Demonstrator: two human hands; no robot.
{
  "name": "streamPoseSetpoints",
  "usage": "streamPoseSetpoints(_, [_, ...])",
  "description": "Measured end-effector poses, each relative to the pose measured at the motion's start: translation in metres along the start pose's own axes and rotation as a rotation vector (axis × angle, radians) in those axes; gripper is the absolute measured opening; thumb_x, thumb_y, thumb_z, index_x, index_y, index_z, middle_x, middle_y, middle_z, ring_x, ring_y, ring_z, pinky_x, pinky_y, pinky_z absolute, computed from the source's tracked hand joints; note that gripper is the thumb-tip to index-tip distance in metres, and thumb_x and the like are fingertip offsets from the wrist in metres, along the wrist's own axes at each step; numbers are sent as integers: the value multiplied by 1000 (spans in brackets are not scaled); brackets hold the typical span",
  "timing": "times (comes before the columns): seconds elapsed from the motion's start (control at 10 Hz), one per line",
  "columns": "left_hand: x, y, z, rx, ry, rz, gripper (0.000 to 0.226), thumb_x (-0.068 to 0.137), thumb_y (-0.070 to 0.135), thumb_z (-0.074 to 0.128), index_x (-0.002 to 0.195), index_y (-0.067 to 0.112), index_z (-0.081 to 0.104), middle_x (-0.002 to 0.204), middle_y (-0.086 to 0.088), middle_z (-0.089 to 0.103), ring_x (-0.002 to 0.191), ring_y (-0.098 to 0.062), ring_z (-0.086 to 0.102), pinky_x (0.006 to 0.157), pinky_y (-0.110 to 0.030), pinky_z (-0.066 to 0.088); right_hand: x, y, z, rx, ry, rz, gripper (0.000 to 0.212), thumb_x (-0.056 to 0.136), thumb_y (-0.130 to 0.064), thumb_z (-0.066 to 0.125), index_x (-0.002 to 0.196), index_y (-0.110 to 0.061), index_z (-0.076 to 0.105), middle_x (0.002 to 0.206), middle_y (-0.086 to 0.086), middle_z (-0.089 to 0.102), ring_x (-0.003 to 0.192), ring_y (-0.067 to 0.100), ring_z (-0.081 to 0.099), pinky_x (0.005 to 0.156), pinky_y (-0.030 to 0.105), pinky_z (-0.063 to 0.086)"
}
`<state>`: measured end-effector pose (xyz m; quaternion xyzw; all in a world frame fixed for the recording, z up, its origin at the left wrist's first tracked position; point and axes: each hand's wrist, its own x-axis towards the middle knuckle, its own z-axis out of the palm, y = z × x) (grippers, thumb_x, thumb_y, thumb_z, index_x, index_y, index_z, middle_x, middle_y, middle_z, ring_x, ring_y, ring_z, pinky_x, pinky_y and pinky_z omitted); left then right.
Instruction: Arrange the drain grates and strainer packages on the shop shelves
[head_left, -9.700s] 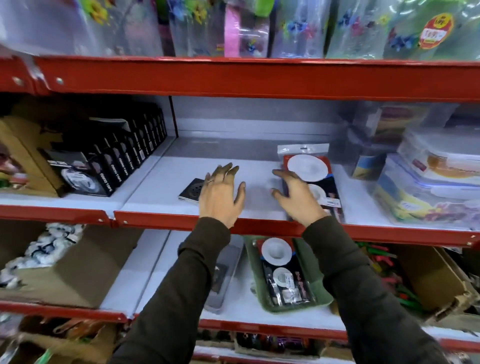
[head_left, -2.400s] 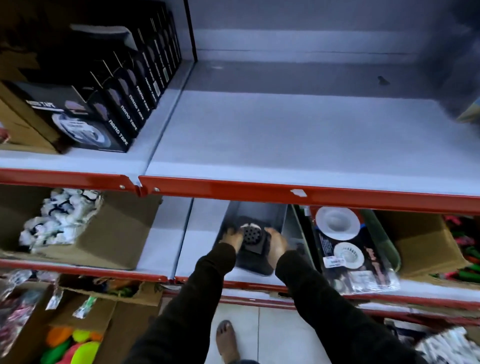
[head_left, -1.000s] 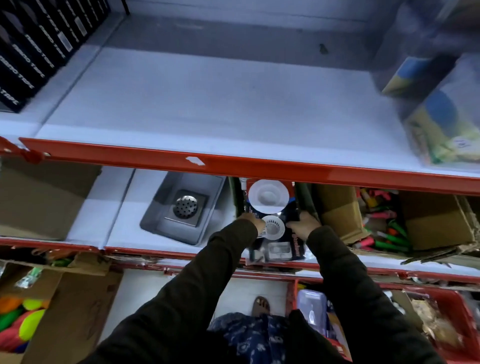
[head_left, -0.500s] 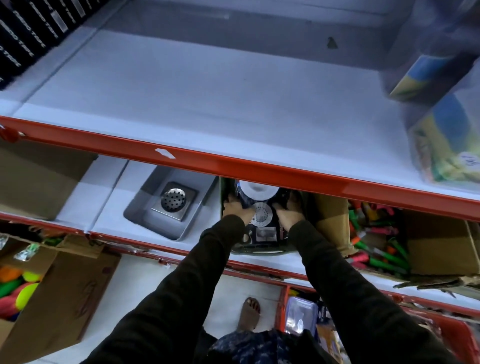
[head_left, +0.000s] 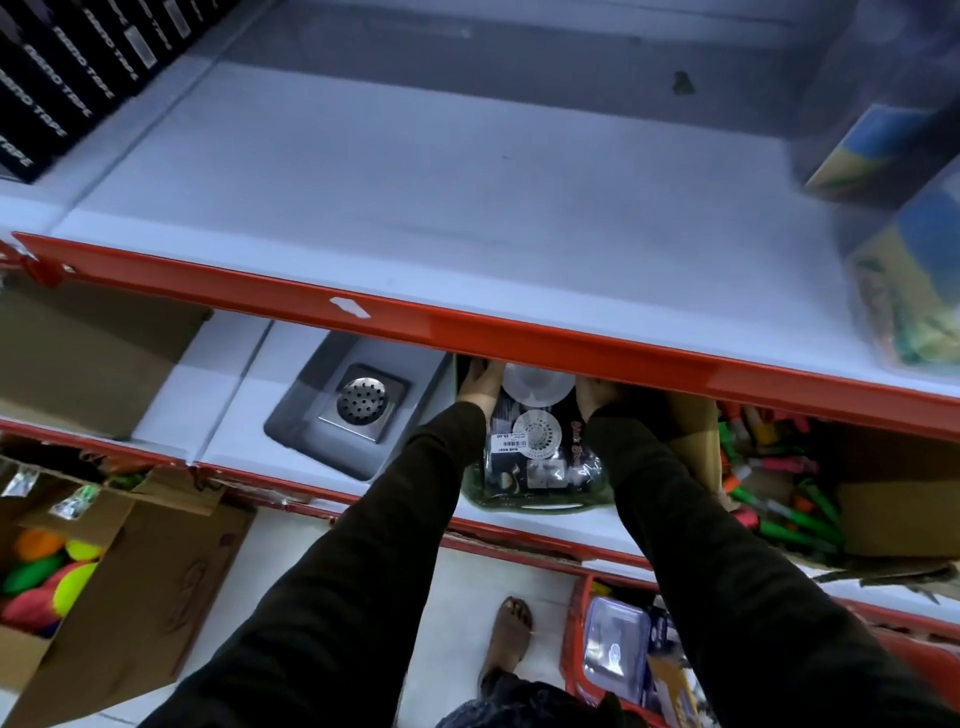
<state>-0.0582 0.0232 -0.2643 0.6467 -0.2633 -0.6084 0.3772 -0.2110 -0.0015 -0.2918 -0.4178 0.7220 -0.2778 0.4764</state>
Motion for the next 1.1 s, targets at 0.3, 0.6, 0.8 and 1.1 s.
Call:
streamPoseSetpoints(0.3, [-57, -36, -124, 802, 287, 363, 60, 92, 52, 36, 141, 20, 50, 148, -10, 51, 141, -28, 41, 124, -48, 21, -117, 49, 14, -872, 104, -413, 37, 96, -47, 35, 114, -29, 62, 129, 4, 58, 122, 27, 47, 98, 45, 27])
streamPoseSetpoints(0.6, [-101, -84, -156, 1557, 121, 193, 50, 87, 28, 48, 137, 27, 54, 133, 1, 62, 133, -21, 50, 122, -61, -7, -181, 58, 63, -1050, -107, -494, 44, 99, -46, 27, 127, -32, 59, 135, -8, 59, 121, 24, 50, 104, 47, 21])
streamPoseSetpoints(0.8, [-115, -91, -135, 1489, -85, 254, 59, 87, 23, 53, 144, 33, 43, 150, 1, 45, 144, -25, 36, 121, -65, 3, -208, 57, 89, -1034, -229, -422, 49, 95, -37, 39, 143, -30, 43, 148, -3, 45, 132, 29, 38, 111, 54, 18])
streamPoseSetpoints(1.1, [-144, -69, -160, 1439, -27, 479, 65, 86, 17, 54, 147, 34, 38, 154, -6, 39, 144, -28, 35, 125, -52, 14, -240, 29, 82, -916, 63, -520, 47, 94, -34, 40, 140, -35, 44, 141, -1, 50, 129, 24, 42, 112, 50, 22])
